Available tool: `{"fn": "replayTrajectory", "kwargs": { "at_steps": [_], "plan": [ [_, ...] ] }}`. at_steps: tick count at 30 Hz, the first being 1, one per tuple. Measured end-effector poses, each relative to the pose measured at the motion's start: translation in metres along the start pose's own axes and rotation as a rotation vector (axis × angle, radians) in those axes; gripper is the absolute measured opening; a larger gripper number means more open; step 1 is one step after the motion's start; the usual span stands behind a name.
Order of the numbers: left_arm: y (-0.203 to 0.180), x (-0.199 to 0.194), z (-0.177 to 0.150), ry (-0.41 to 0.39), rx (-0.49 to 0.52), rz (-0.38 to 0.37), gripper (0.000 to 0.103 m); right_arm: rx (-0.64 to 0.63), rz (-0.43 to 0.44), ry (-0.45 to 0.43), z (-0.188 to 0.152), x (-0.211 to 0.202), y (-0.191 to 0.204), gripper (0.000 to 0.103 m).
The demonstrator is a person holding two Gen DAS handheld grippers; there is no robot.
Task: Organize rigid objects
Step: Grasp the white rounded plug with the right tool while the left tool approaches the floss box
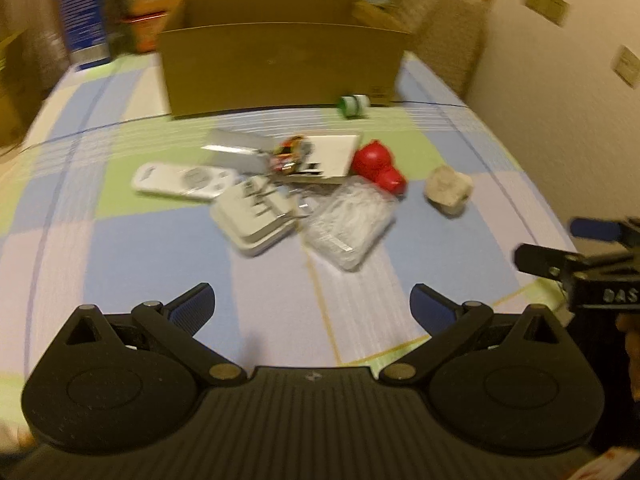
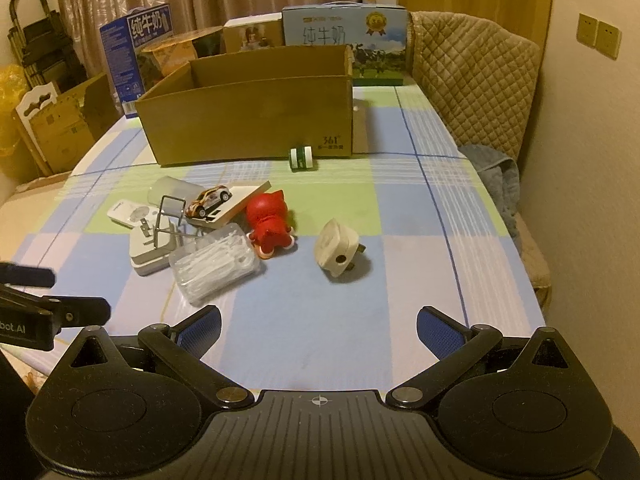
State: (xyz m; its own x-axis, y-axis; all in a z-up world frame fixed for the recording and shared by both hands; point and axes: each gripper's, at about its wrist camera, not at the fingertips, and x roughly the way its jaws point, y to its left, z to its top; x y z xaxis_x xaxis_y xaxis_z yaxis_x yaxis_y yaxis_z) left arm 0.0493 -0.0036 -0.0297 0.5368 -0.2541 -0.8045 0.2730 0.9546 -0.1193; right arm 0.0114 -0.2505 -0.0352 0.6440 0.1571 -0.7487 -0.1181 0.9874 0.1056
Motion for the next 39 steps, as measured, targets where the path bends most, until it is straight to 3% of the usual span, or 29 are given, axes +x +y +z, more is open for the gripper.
{"fn": "replayTrajectory", "kwargs": {
  "at_steps": [4, 9, 13, 15, 27, 36, 39],
  "plan": [
    [-0.005, 0.02, 0.008, 0.006, 0.101, -0.067, 0.09, -0.013, 0.006, 0.011, 0.002, 0.016, -0.006, 0.101],
    [-0.008, 0.046, 0.015, 0.009, 0.199, -0.116, 0.087, -0.063, 0.016, 0.006, 0.008, 0.036, -0.011, 0.1],
    [-0.01, 0.065, 0.018, 0.02, 0.263, -0.126, 0.076, -0.156, 0.009, 0.003, 0.015, 0.054, -0.011, 0.093],
    [-0.011, 0.073, 0.018, 0.023, 0.286, -0.13, 0.076, -0.203, 0.005, 0.005, 0.018, 0.065, -0.011, 0.089],
    [-0.015, 0.104, 0.019, 0.042, 0.304, -0.135, 0.072, -0.473, -0.036, -0.019, 0.02, 0.11, 0.007, 0.073],
    [-0.014, 0.113, 0.022, 0.027, 0.306, -0.114, 0.072, -0.55, -0.053, -0.016, 0.021, 0.128, 0.009, 0.059],
    [-0.015, 0.115, 0.022, 0.016, 0.315, -0.109, 0.072, -0.537, -0.05, -0.011, 0.022, 0.129, 0.006, 0.047]
  ]
}}
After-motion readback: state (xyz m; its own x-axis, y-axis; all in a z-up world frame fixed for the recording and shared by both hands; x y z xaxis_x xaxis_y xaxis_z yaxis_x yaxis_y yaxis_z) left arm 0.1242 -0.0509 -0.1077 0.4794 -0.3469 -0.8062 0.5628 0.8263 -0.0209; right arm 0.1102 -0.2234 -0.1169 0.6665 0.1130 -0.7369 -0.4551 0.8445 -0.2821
